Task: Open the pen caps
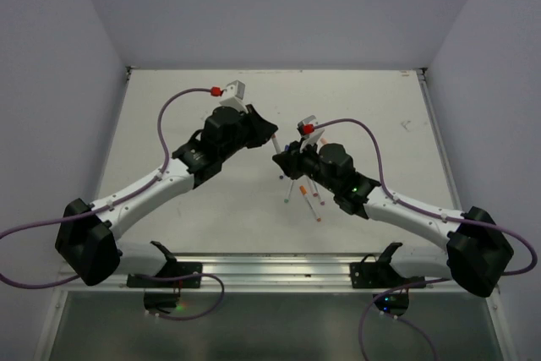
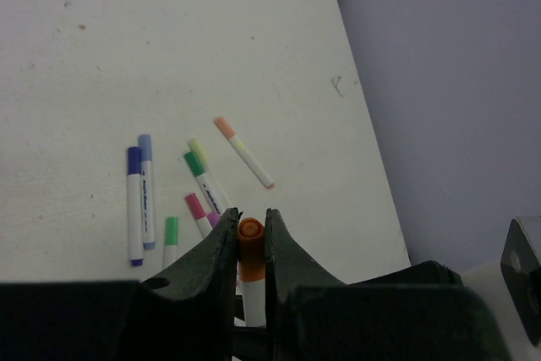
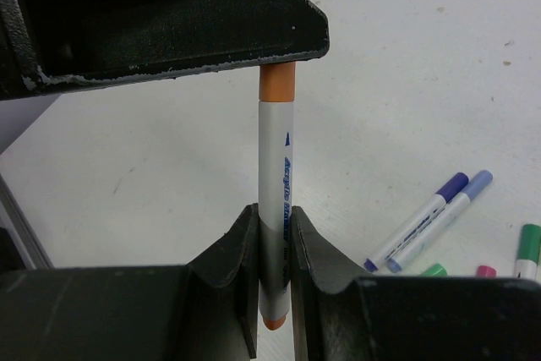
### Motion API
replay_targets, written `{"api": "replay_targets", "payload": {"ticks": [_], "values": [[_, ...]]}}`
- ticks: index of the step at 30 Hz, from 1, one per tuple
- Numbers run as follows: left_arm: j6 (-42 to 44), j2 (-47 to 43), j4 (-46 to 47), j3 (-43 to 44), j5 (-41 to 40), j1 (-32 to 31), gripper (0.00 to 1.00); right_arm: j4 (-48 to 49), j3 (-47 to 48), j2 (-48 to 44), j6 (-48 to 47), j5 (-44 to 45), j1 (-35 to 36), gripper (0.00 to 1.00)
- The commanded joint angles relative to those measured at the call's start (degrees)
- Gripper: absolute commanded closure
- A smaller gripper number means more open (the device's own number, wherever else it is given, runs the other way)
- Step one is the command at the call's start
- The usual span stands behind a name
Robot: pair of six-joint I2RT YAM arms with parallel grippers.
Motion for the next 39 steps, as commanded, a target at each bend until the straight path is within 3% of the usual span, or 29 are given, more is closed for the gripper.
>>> {"api": "replay_targets", "payload": {"ticks": [1,30,39], "values": [[3.25,0.25,12.03,8.24,-17.84,5.56,1.0,-10.15,-4.0,0.51,1.71,-1.44,2.58,1.0],[5.63,8.78,16.07,23.72,-18.1,13.82,1.0,-4.52,-10.59,3.33,5.23,-2.67,3.9,1.0],[-1.66,11.42,15.64,27.23,-17.67,16.98,1.0,-3.91,-11.47,3.24,5.66,-1.62,4.52,1.0]]}}
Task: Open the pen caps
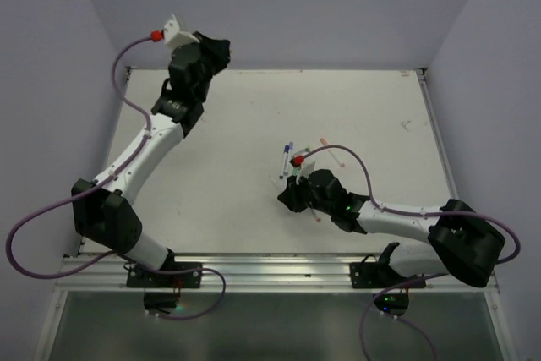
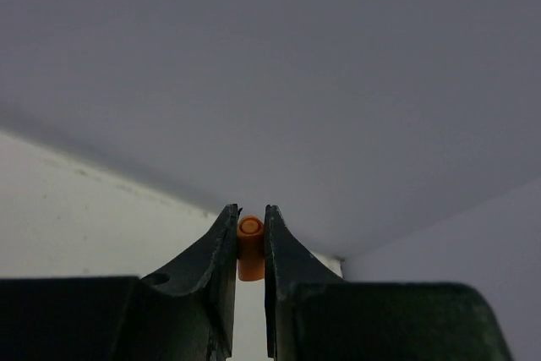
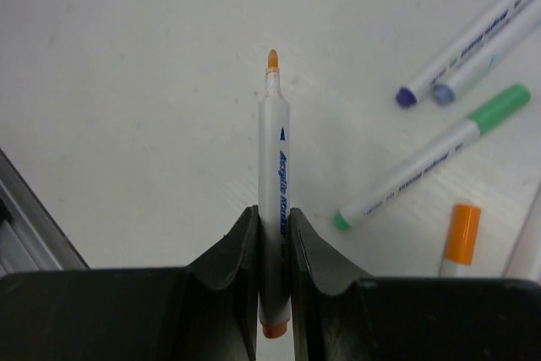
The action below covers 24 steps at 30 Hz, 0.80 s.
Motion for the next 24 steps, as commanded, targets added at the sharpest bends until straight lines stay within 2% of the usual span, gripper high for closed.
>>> {"api": "replay_targets", "payload": {"ticks": [1,6,11,15,19,24], "values": [[-2.91,-0.91,10.0,5.18,-9.14,1.79,1.0,-5.79,-0.24,-0.13,0.31,-2.71,0.08,1.0],[-2.22,-1.34,8.15,4.05,-8.36,2.06,1.0,-7.19,1.43,-0.56,-0.39,-2.44,0.0,1.0],[-0.37,-5.64,6.66,-4.28,-5.55,3.99,1.0,-8.51,2.84,-1.36,-0.92,-1.83,0.0,1.0],[2.96,-8.99,2.71,-8.16,-2.12,6.19,1.0,-10.26,7.47,-0.83,-1.18,-1.39,0.08,1.0],[7.1,-10.57,-4.49,-10.19,1.56,7.24,1.0,-13.43,14.51,2.94,-0.66,2.82,0.0,1.0],[9.65,-10.05,-9.07,-15.38,8.16,8.21,1.0,-17.99,27.58,15.41,3.28,5.55,0.0,1.0]]}}
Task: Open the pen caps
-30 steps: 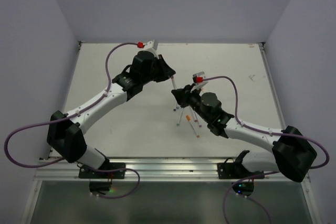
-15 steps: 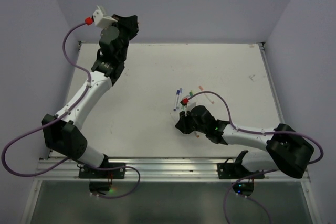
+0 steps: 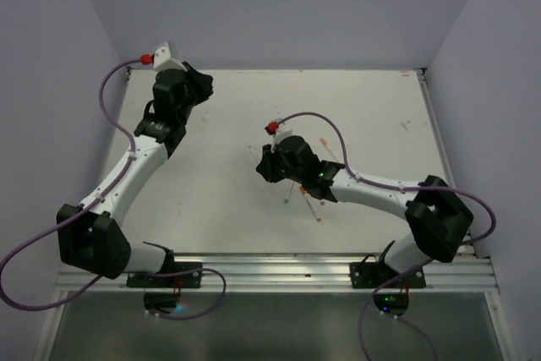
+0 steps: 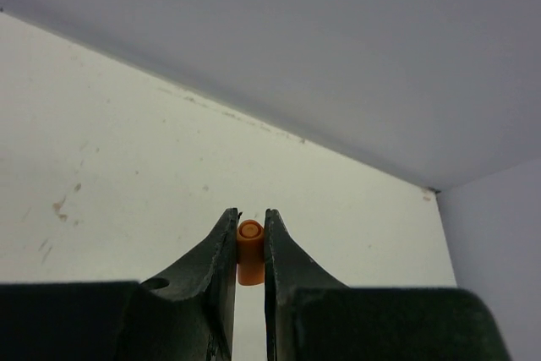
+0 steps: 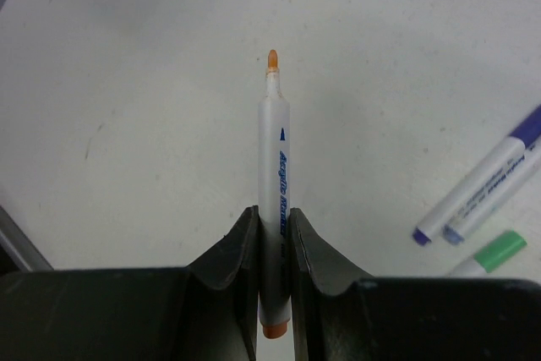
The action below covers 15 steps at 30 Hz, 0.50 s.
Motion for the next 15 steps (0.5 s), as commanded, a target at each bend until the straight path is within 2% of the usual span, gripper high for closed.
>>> {"api": "replay_targets", "payload": {"ticks": [1,6,15], "values": [[4.01,0.68,-7.5,-3.53,7.55,0.98,1.0,-5.15,9.15,7.97,3.82,4.26,0.06,1.0],[4.98,6.57,-12.09,-4.59,10.29,2.56,1.0,-6.92,16.88,17.72,9.18,9.8,0.32,1.0],[2.79,17.73,-9.63,-5.91,15.74,4.41,1.0,-8.32,26.3,30.13,14.01,13.14,1.38,0.97]]}}
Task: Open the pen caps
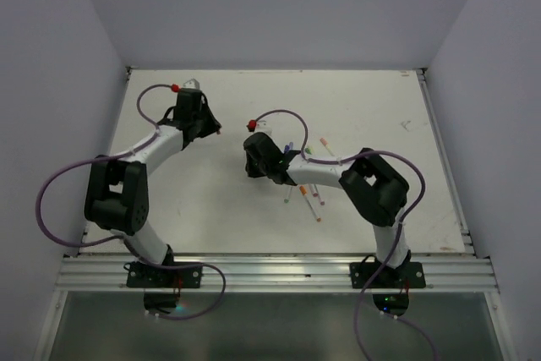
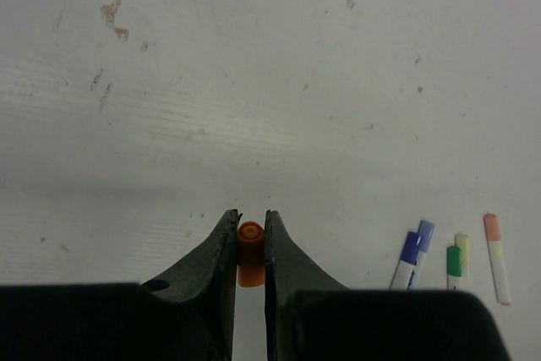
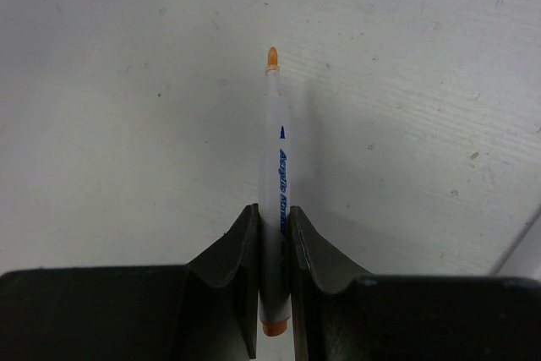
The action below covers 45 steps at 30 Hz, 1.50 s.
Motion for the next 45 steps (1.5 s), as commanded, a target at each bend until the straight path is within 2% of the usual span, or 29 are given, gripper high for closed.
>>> {"api": "replay_targets", "payload": {"ticks": [1,9,11,13,16,19,23,30,32,33,34,37,41,45], "values": [[-0.56,3.0,2.26,-1.25,4.92,0.36,1.0,-0.87,4.2,2.05,4.32,4.79,1.01,0.96],[-2.93,7.93,4.99,-3.98,5.37,0.36,1.0,-1.4,9.65,8.37,4.94,6.47,2.15,0.89],[-3.2,8.63,5.17,-4.25,4.32,0.36,0.96,-2.01,10.8,9.43,5.02,6.47,2.33,0.87],[-3.2,10.03,5.17,-3.9,3.96,0.36,0.89,-2.71,12.64,11.19,5.2,6.56,2.5,0.86],[-2.94,11.44,4.38,-2.76,3.35,0.28,0.85,-3.42,14.58,13.21,5.2,6.82,2.85,0.83],[-3.11,12.24,4.55,-2.75,2.56,0.28,0.71,-4.29,16.16,14.88,5.29,6.39,3.03,0.8],[-3.11,12.42,4.64,-2.75,2.47,0.36,0.61,-4.3,16.51,15.33,5.38,6.38,3.12,0.76],[-3.02,9.96,3.85,-2.23,0.72,0.36,0.43,-4.12,16.6,15.06,5.38,6.21,3.12,0.75],[-2.76,8.12,2.8,-1.61,0.71,0.36,0.34,-4.12,16.69,15.06,5.38,6.12,3.21,0.74],[-2.67,7.24,1.93,-1.35,-1.73,0.45,0.3,-4.12,16.6,15.15,5.38,6.12,3.12,0.72],[-2.67,5.4,1.48,-1.09,-2.27,0.54,0.22,-4.03,16.6,15.06,5.38,6.12,3.21,0.71],[-1.88,0.92,0.08,-0.65,-4.47,1.41,0.12,-3.86,16.51,15.06,5.29,5.86,3.21,0.69],[-0.3,-4.62,-1.95,-0.03,-7.11,2.56,0.01,-3.86,16.34,14.54,5.38,5.68,3.21,0.64],[2.16,-9.72,-4.4,0.15,-8.6,3.53,0.0,-4.73,15.55,11.64,3.71,6.21,3.21,0.56]]}}
